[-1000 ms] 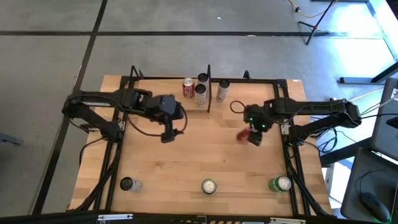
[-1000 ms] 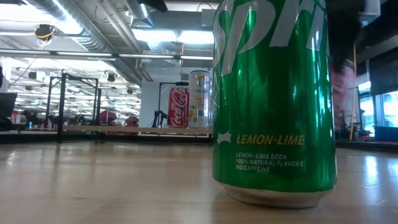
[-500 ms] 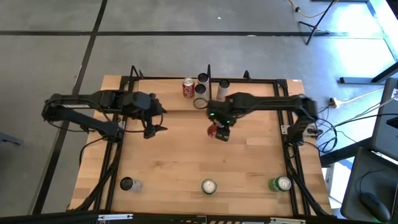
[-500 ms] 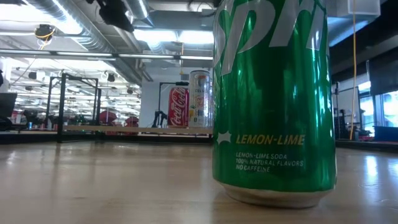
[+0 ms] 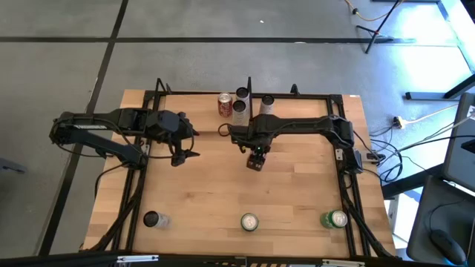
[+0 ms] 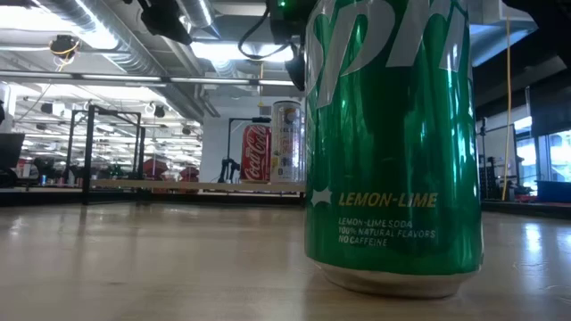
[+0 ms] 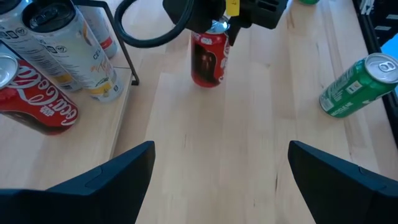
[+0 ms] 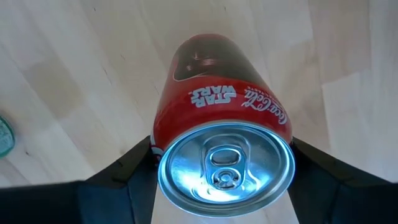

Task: Place canned beverage on shelf
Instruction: Put the red white soda can on the shelf aligned with the other red white soda can

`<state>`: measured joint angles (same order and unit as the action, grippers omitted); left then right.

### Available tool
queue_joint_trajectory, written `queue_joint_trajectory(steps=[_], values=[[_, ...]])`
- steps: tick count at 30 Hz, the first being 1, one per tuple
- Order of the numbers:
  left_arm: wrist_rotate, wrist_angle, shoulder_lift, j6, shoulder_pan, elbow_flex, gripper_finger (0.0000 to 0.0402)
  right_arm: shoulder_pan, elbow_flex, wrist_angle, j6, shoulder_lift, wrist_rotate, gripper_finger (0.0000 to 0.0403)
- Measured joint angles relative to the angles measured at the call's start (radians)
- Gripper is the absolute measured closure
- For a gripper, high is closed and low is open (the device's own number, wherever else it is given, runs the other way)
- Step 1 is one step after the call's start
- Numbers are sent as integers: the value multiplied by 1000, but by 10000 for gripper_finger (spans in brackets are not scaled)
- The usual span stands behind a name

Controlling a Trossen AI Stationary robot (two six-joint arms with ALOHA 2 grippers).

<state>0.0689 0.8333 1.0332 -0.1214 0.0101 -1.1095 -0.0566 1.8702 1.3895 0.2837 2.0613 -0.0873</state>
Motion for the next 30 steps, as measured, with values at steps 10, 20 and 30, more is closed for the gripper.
queue_joint_trajectory(steps=[10, 20, 30], values=[[0, 0, 0, 1, 0, 0, 46, 0, 1, -24, 24, 9, -3, 149], [0, 0, 0, 19, 0, 0, 46, 0, 2, -62, 25, 31, -37, 128], [0, 3, 0, 24, 0, 0, 47, 0, 2, -111, 23, 31, -37, 16]])
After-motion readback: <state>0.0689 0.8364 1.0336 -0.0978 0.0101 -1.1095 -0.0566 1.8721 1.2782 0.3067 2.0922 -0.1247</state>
